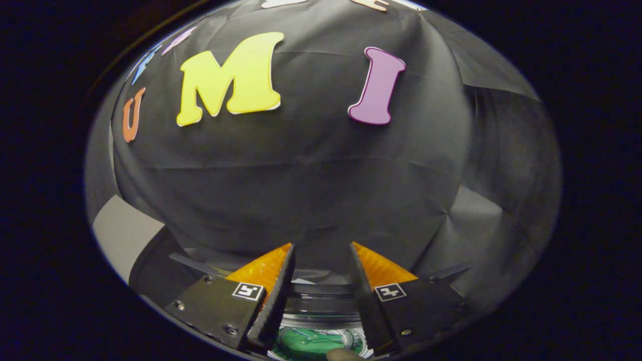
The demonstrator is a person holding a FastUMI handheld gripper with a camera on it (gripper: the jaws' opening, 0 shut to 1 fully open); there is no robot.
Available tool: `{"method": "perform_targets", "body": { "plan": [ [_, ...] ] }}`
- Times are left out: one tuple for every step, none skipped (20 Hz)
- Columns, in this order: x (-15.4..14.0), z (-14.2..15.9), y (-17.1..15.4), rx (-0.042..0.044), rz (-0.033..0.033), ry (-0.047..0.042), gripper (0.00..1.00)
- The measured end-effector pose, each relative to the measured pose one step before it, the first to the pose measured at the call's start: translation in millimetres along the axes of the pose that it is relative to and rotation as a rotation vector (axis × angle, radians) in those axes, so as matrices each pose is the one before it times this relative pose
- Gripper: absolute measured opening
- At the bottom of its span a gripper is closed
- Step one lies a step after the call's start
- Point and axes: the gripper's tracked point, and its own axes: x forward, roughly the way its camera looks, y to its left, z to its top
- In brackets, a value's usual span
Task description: Put the clothes into the washing machine and then close the washing machine lid.
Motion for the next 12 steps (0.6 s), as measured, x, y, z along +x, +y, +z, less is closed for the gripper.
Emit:
{"method": "perform_targets", "body": {
  "plan": [
    [-0.43,-2.24,-1.27,-0.00403,-0.00533,-0.00018,0.67],
    [0.74,1.39,0.63,0.00070,-0.00278,-0.00799,0.67],
    [1.57,0.76,0.11,-0.00183,-0.00109,-0.00876,0.68],
    [-0.45,0.80,0.03,0.00019,-0.00024,-0.01260,0.68],
    [-0.23,-0.93,0.10,0.00536,0.00179,-0.00695,0.68],
    [0.03,0.05,-0.83,0.01238,0.00221,-0.01203,0.68],
    [-0.52,0.28,-0.02,0.01247,0.00198,-0.00930,0.68],
    [-1.64,-0.62,-0.11,0.01010,0.00143,-0.00915,0.68],
    [-1.34,-0.45,0.11,0.00039,-0.00038,-0.00569,0.68],
    [-1.68,-1.09,-0.45,-0.00373,-0.00289,-0.00596,0.68],
    [-1.60,0.03,0.12,-0.00511,-0.00302,-0.00729,0.68],
    [-1.35,-0.02,0.15,-0.00186,-0.00074,-0.00927,0.68]
  ]
}}
